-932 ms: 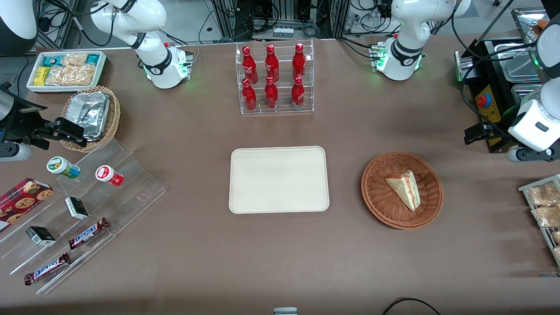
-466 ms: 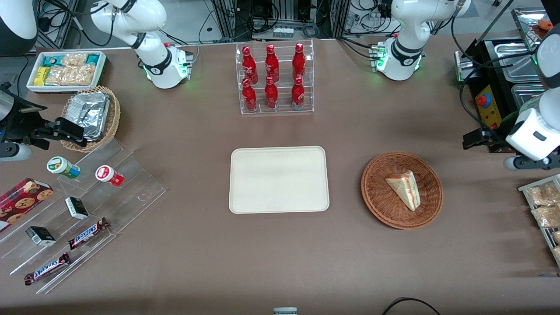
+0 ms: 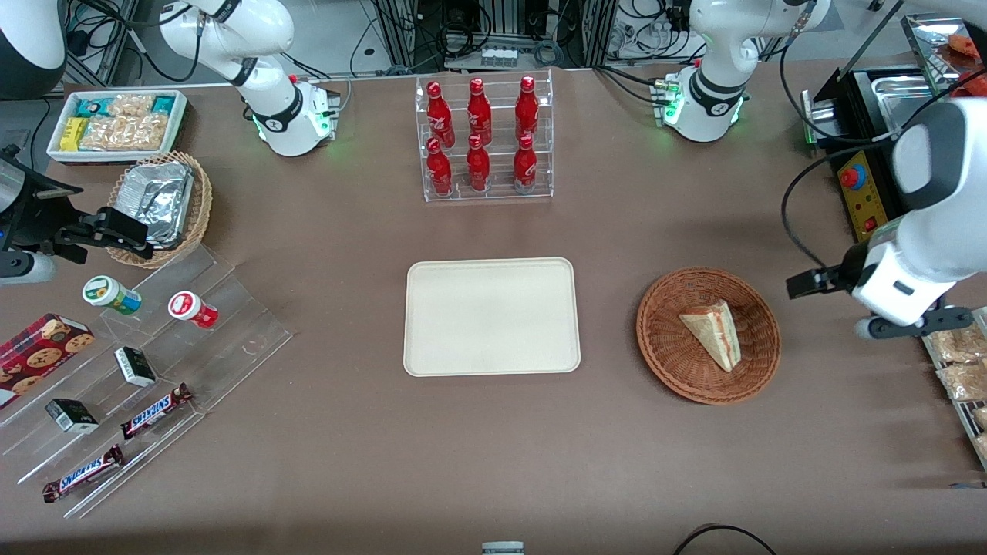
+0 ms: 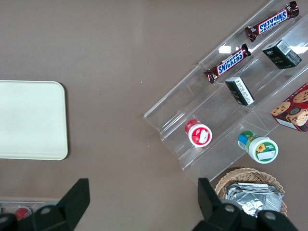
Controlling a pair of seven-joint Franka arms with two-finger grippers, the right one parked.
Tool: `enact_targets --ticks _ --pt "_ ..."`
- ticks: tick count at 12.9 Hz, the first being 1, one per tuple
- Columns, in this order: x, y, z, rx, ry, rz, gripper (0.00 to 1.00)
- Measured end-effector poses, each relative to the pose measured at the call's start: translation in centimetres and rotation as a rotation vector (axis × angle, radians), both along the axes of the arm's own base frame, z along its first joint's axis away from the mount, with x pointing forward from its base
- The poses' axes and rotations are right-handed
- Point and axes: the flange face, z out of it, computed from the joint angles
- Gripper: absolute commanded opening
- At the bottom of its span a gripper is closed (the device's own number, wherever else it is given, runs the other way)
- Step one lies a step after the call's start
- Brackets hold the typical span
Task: Place sandwich from basket to tray
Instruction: 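Move the left gripper over the wrapped sandwich in the wicker basket, then lower the left gripper and close it on the wrapped sandwich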
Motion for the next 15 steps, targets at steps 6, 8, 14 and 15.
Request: enact_targets --ticks 6,8,14,15 --pt "-1.6 -3.5 -10.3 -0.004 -0.122 0.234 1.0" --pt "-2.4 -3.9 -12.3 -0.012 -0.15 0.252 1.0" --pt "-3.5 -7.2 -16.5 -0.026 -0.168 0.262 1.0" --pt "-3.7 -7.1 -17.1 -0.024 -0.161 0.262 1.0"
